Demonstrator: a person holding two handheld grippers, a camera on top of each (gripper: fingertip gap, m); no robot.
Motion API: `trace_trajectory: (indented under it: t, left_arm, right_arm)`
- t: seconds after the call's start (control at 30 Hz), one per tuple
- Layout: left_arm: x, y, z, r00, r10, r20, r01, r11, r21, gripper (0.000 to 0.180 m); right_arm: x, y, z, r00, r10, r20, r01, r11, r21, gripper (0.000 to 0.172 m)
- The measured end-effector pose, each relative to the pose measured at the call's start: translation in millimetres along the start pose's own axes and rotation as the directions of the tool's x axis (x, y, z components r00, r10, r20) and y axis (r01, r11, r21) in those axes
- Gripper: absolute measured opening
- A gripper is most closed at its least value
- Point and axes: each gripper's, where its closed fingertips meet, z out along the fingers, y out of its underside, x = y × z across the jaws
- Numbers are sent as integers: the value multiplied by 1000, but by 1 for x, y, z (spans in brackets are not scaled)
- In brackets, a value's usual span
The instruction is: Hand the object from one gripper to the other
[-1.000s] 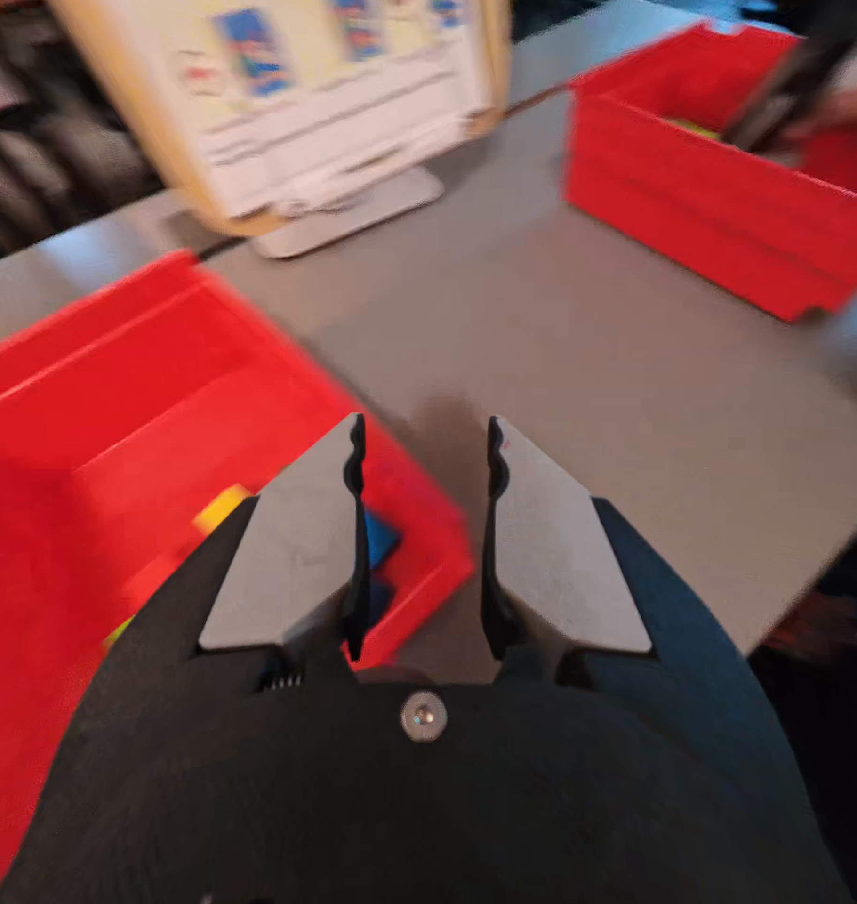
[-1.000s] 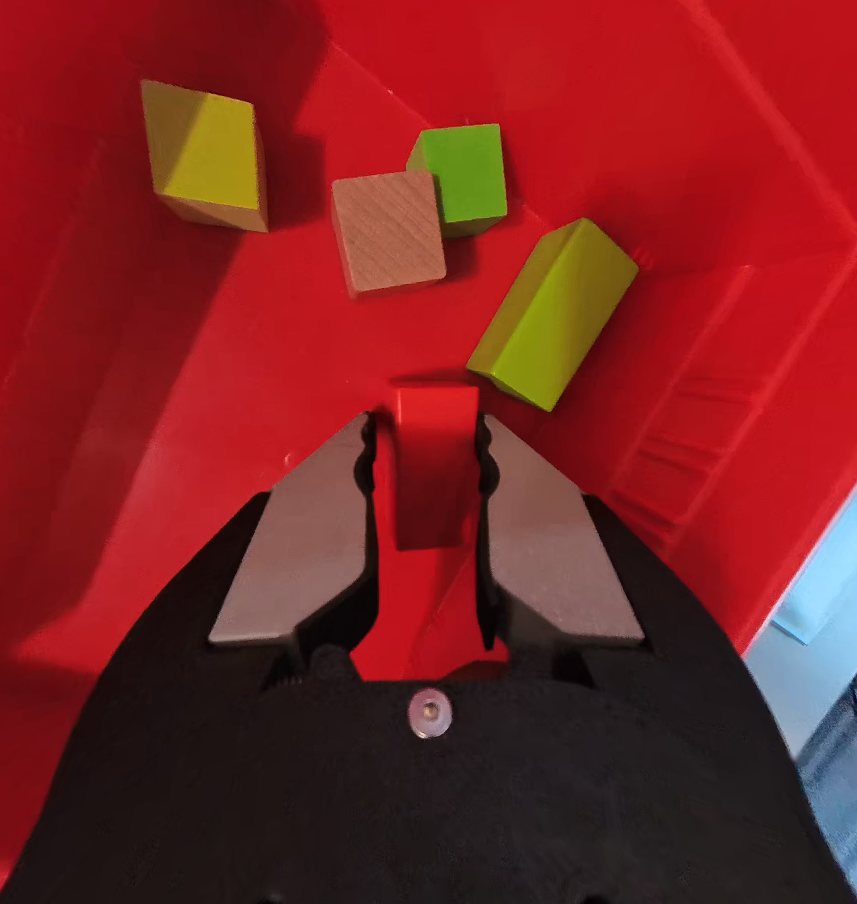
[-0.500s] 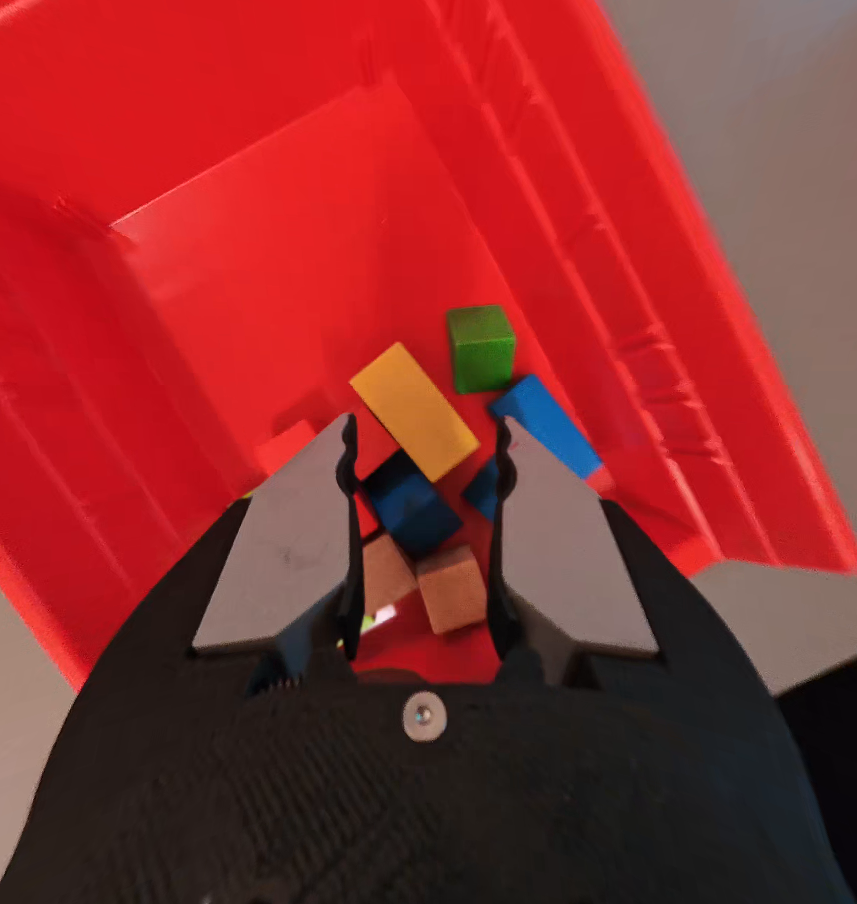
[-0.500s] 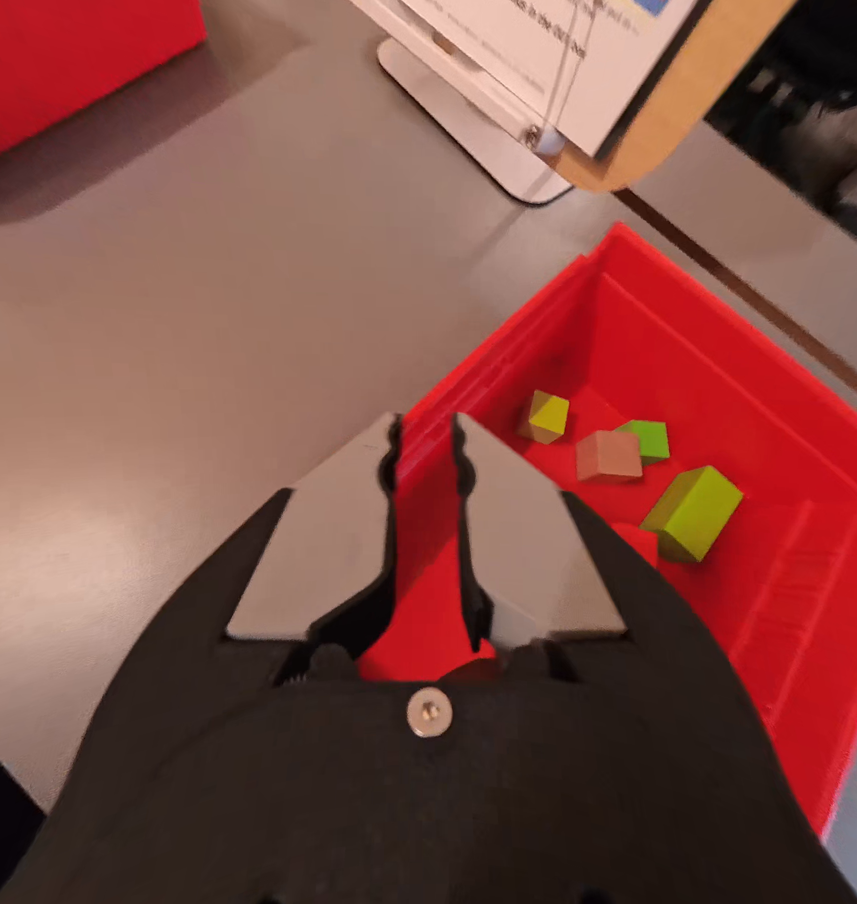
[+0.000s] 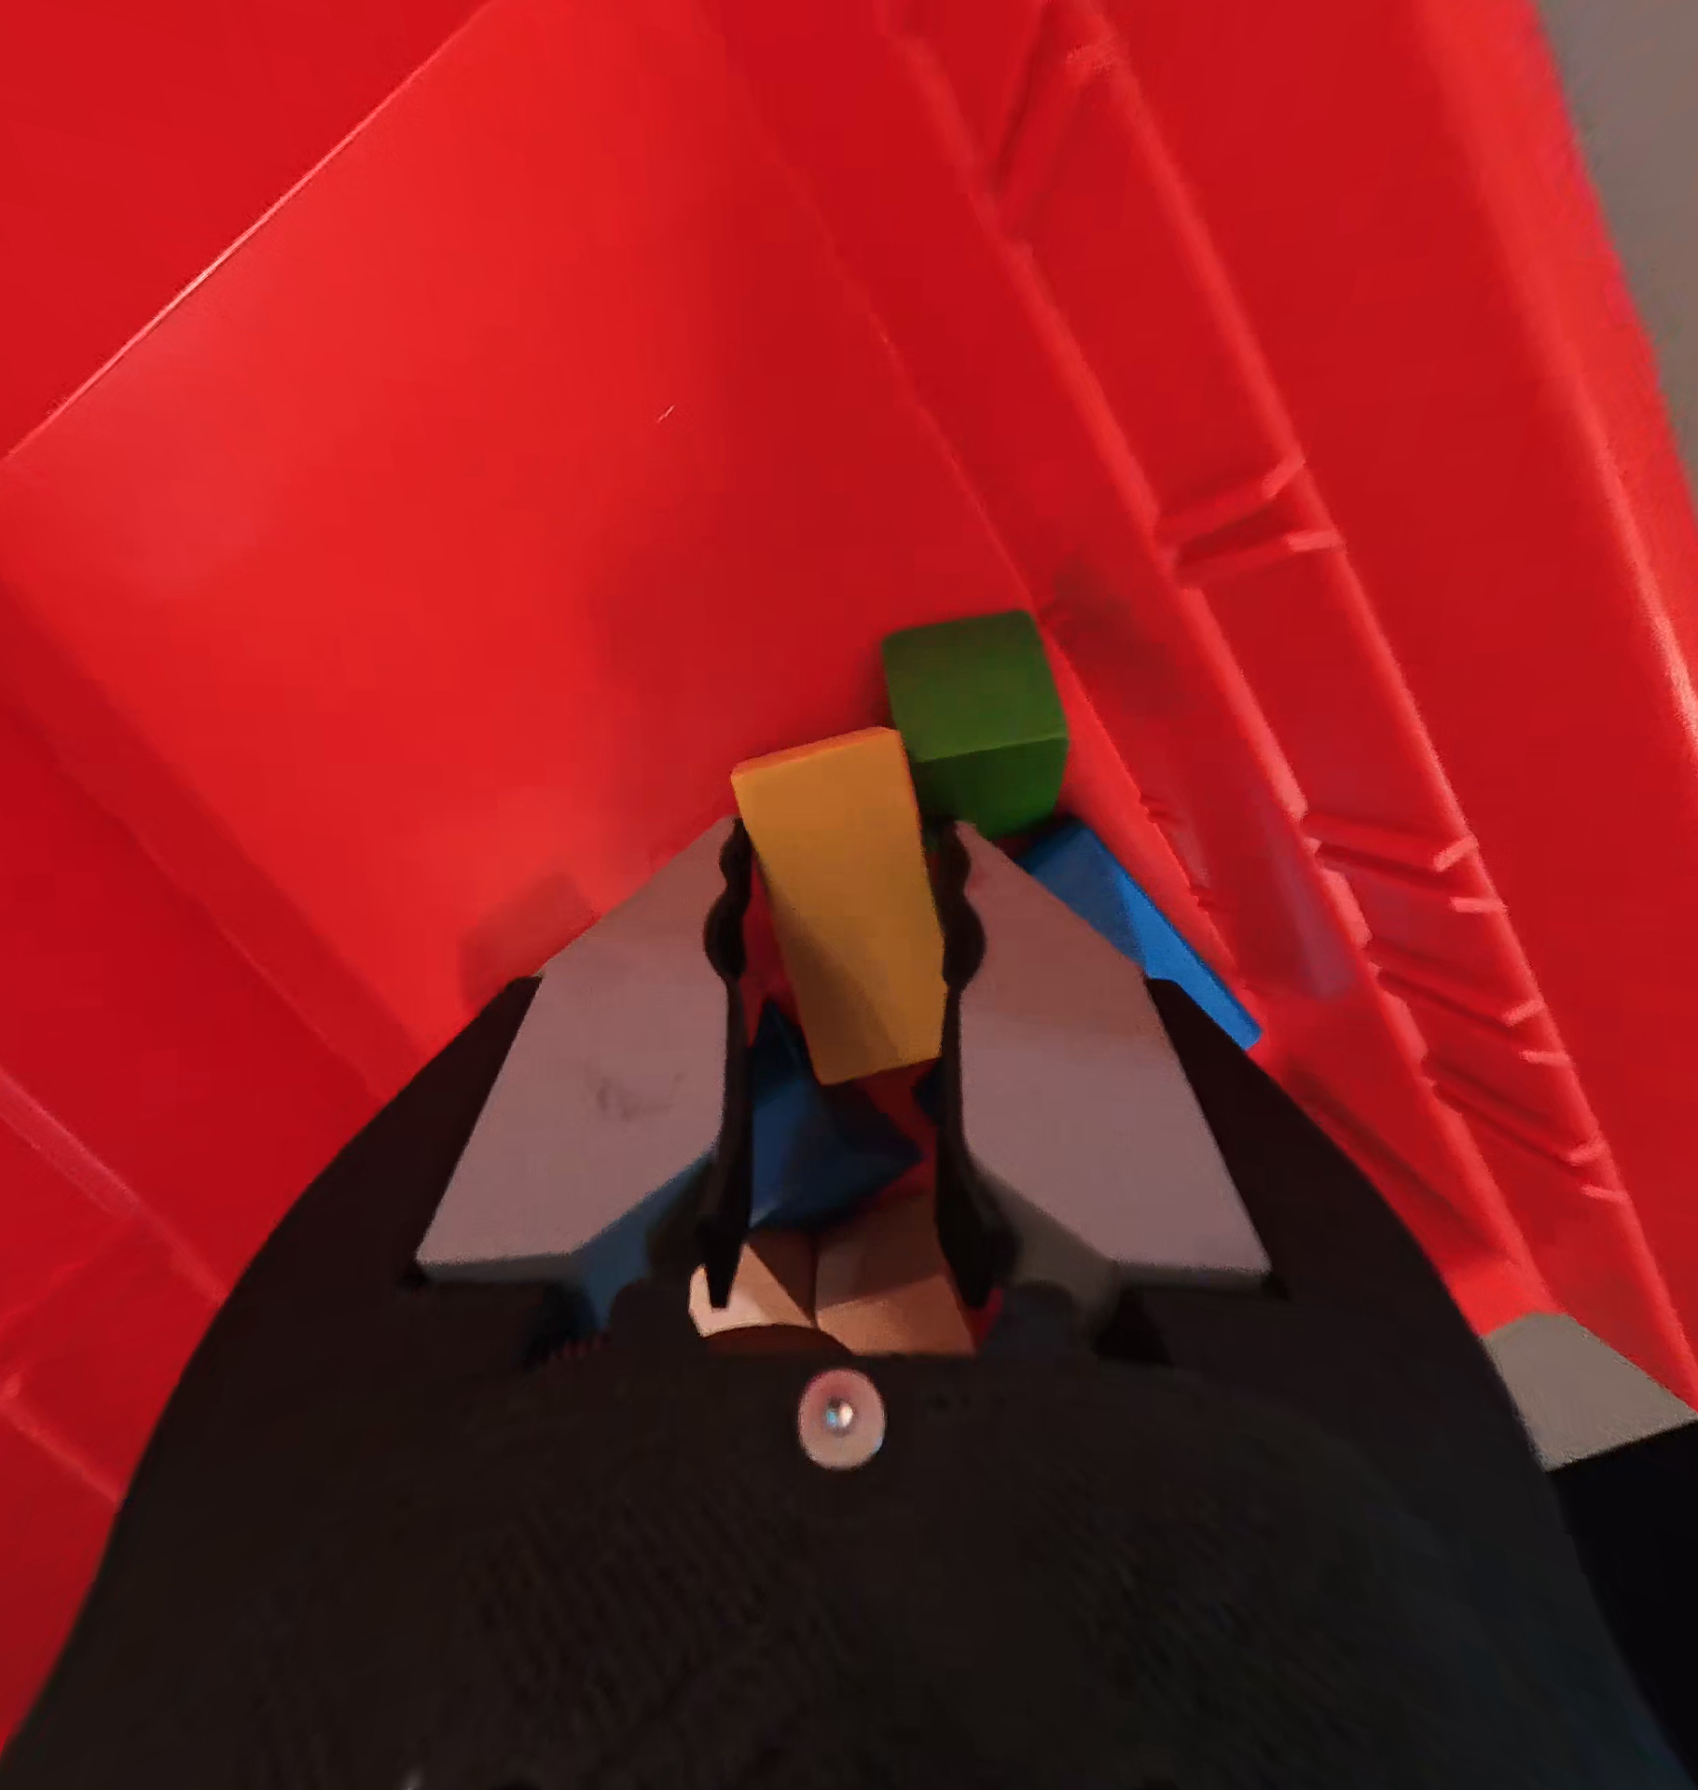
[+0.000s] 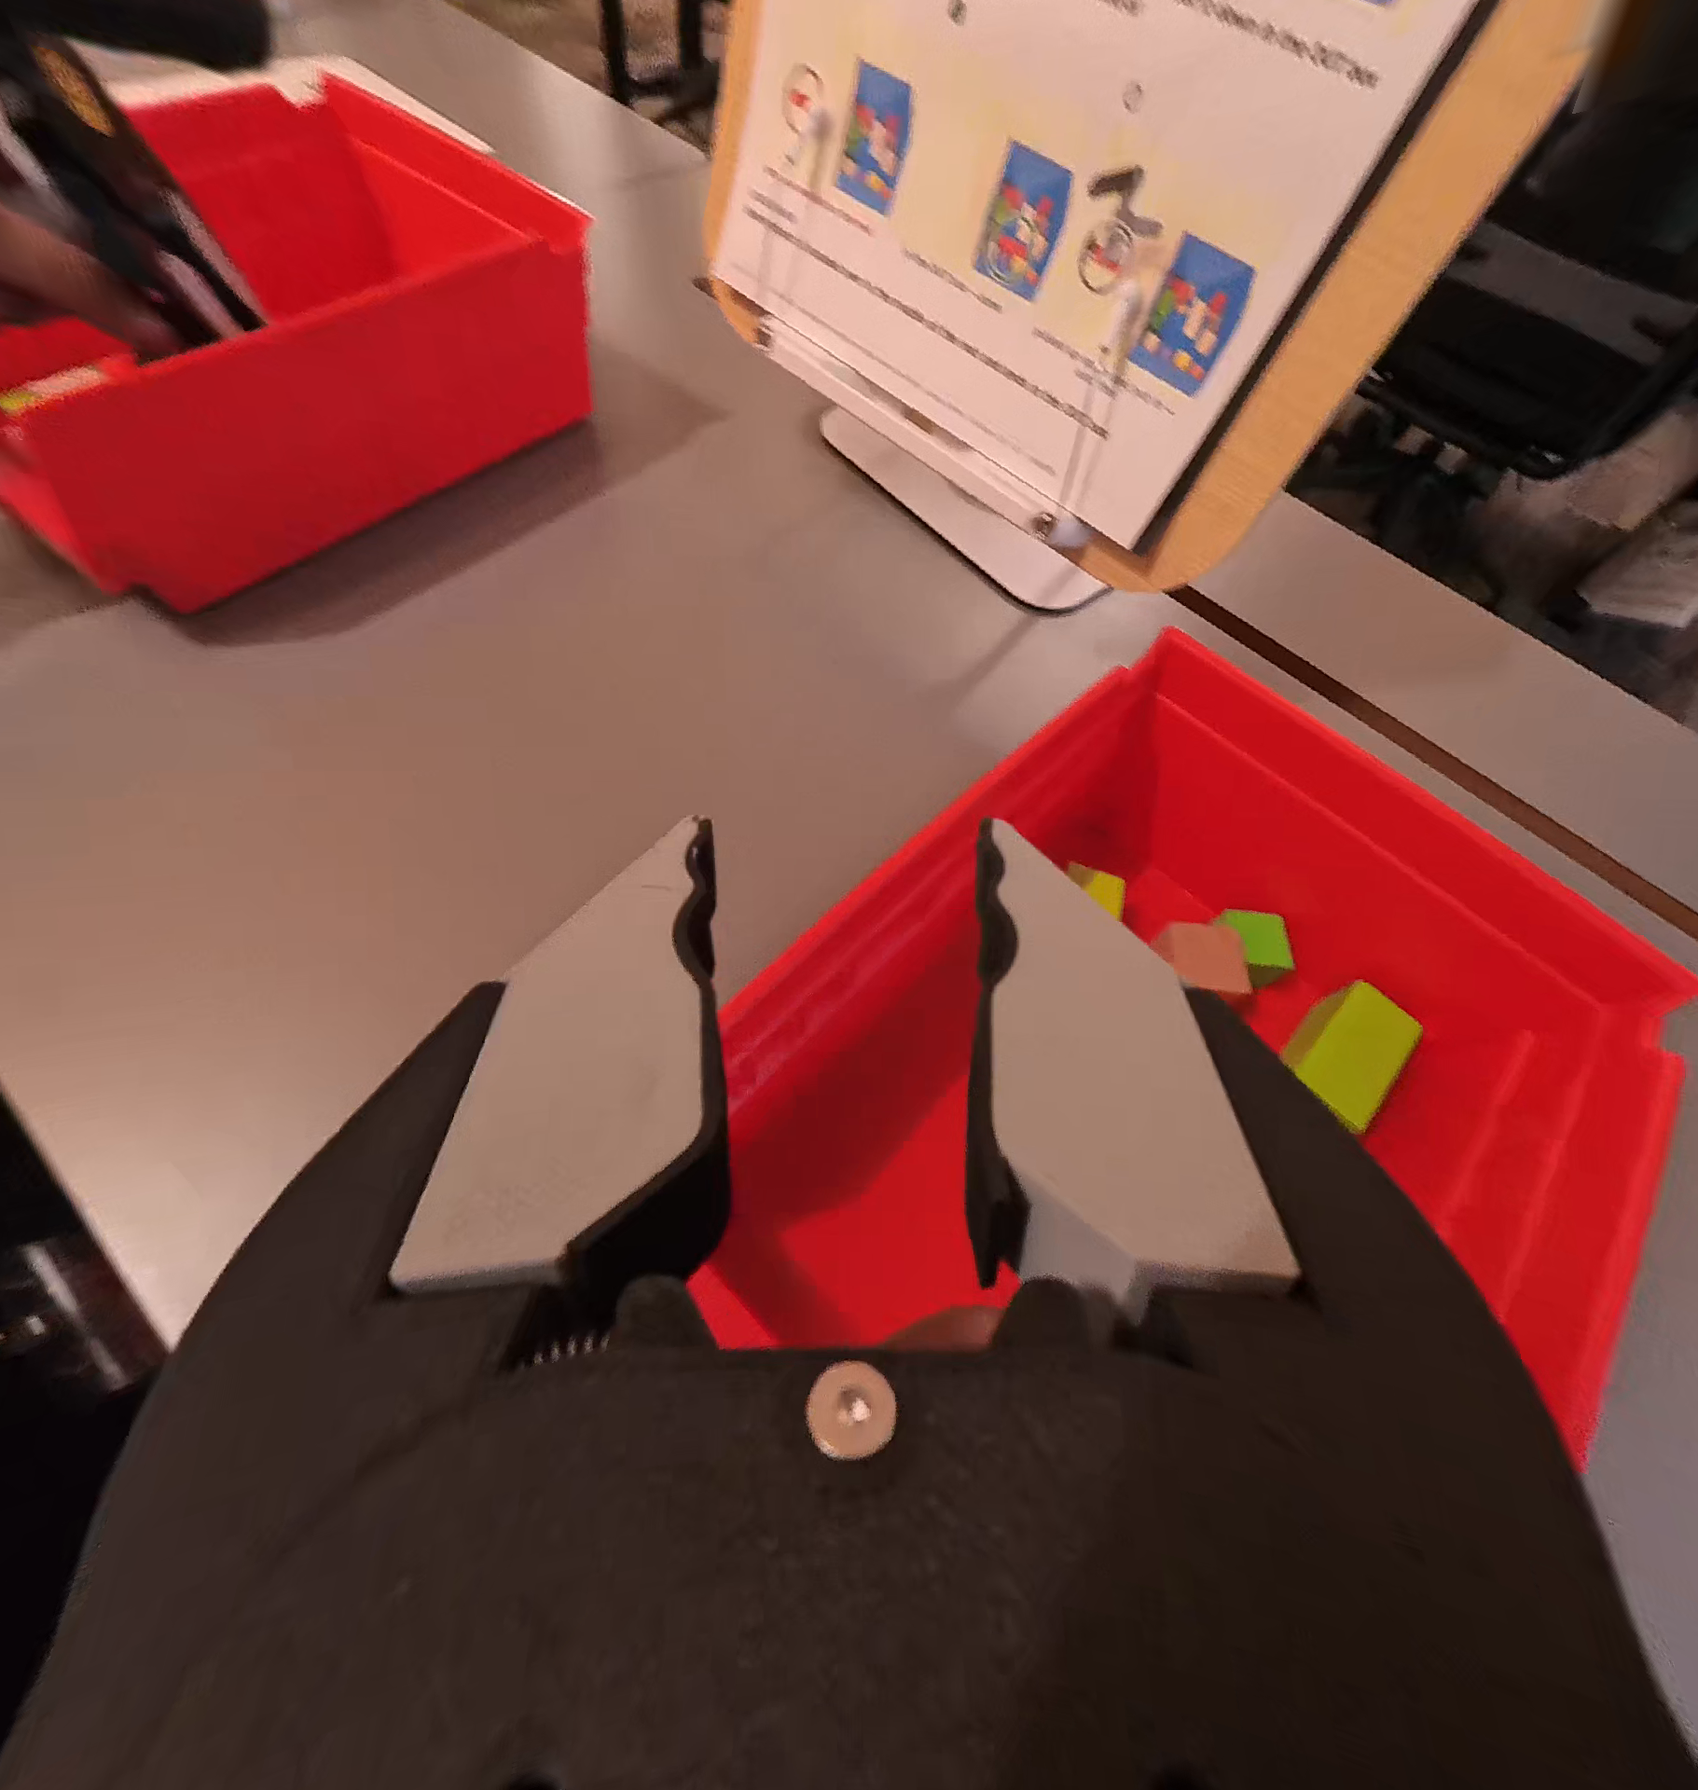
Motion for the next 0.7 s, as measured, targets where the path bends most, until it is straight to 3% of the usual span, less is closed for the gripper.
trace_trajectory:
  t: [0.17,0.27,0.37,0.43,0.5,0.6,0.7]
  left_arm:
    - [-3,4,1,998,61,20,-61,998,-26,33]
    - [-13,-14,-23,983,96,156,-116,985,125,32]
    - [1,-36,-70,974,105,200,-169,925,341,31]
    - [47,-52,-108,976,183,115,-216,818,533,31]
    - [115,-62,-149,942,334,-21,-217,657,722,32]
    - [206,-54,-198,815,549,-182,-118,465,877,32]
    - [263,-37,-218,687,683,-249,-45,383,923,31]
  right_arm:
    - [-31,-12,-7,997,-31,75,27,998,53,50]
    - [-57,-16,-7,985,-27,172,14,997,76,49]
    - [-94,-23,-8,946,-16,325,-19,994,105,49]
    - [-120,-33,-7,902,-14,432,-52,989,141,49]
    - [-141,-44,-2,865,-22,502,-78,981,177,49]
    - [-165,-64,6,815,-33,578,-130,963,238,52]
    - [-185,-90,-4,720,-14,694,-268,917,296,51]
